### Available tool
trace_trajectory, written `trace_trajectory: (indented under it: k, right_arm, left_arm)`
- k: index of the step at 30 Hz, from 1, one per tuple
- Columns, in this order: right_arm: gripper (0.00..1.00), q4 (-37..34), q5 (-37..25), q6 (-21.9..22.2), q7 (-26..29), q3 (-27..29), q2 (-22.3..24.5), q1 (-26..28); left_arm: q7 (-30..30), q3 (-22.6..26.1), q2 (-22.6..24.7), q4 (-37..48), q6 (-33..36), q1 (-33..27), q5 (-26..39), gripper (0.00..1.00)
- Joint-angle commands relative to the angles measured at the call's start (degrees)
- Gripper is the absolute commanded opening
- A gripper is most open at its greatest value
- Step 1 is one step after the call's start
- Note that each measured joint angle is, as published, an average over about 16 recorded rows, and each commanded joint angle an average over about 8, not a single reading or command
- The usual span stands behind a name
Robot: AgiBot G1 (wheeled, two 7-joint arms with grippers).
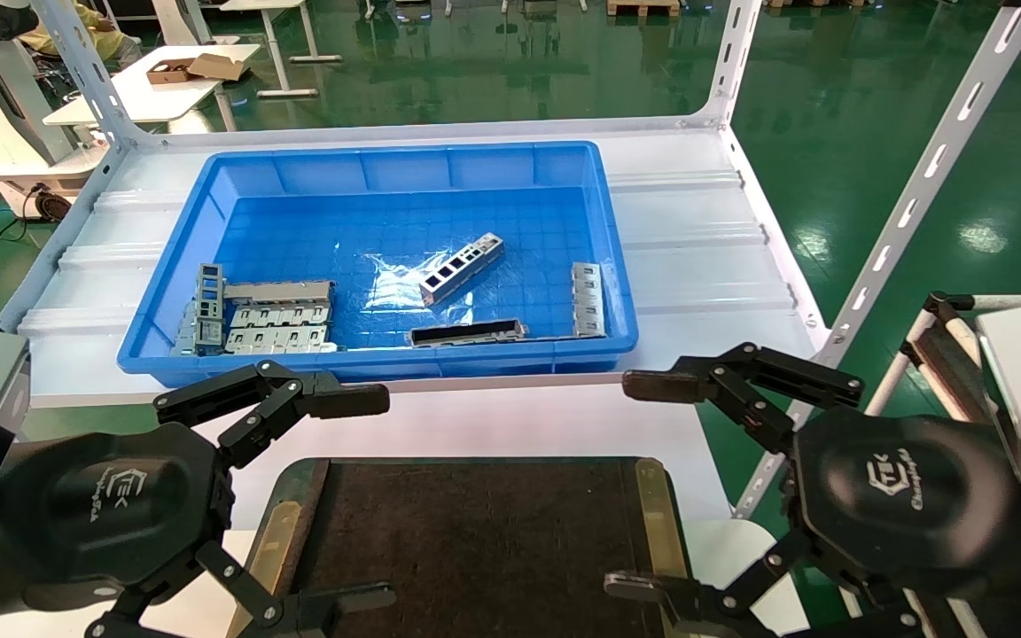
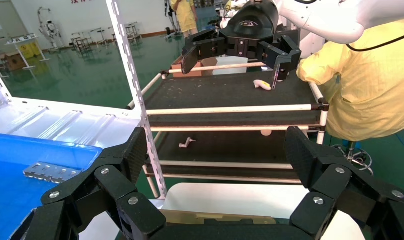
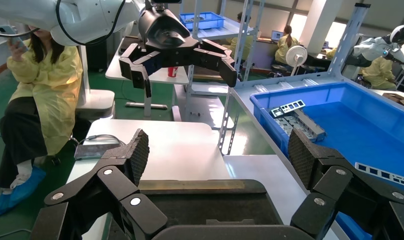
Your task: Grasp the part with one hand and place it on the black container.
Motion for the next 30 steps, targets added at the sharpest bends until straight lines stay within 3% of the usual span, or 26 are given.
trace_trajectory:
  k: [1, 30]
  right_arm:
    - [1.0, 0.0, 0.0, 0.0, 0.0, 0.0, 0.0, 0.0]
    - [1.0, -0.05, 0.02, -0.01, -0.03, -0.04, 0.0, 0.03]
  left_arm:
    - [0.0, 0.0, 0.0, 0.0, 0.0, 0.0, 0.0, 1.0]
    - [-0.33, 0.45, 0.68, 0.2, -2.45, -0.58, 1.89, 1.0]
